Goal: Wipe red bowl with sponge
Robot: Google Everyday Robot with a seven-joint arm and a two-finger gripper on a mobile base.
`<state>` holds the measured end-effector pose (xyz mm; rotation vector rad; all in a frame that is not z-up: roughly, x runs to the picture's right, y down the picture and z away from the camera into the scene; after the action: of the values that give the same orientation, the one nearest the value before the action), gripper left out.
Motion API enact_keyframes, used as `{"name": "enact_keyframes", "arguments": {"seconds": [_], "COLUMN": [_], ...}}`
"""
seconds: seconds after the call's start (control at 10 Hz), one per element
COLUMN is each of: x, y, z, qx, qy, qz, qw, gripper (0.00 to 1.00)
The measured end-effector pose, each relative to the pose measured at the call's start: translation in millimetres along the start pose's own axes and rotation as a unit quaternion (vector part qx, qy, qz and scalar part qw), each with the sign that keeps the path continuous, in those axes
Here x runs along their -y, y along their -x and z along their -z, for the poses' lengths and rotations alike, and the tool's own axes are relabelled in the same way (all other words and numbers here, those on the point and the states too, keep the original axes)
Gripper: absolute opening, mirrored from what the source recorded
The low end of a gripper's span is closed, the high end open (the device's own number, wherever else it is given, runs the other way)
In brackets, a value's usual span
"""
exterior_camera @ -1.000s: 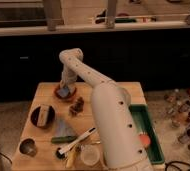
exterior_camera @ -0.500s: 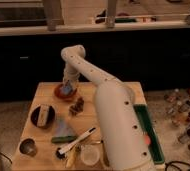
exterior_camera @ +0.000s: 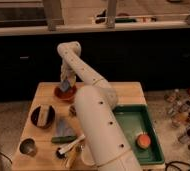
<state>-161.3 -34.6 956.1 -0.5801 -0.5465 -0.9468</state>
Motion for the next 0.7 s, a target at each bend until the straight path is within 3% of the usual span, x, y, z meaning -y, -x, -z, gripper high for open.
{"name": "enact_keyframes", "arguments": {"seconds": [0.3, 0.7], "x": [1.6, 7.3], "y": [1.1, 38.4], "z": [-3.4, -32.8], "qx": [0.008, 0.058], "qy": [0.004, 0.017], "qz": [0.009, 0.039], "qw": [0.9999, 0.9974], "gripper": [0.0, 0.0]}}
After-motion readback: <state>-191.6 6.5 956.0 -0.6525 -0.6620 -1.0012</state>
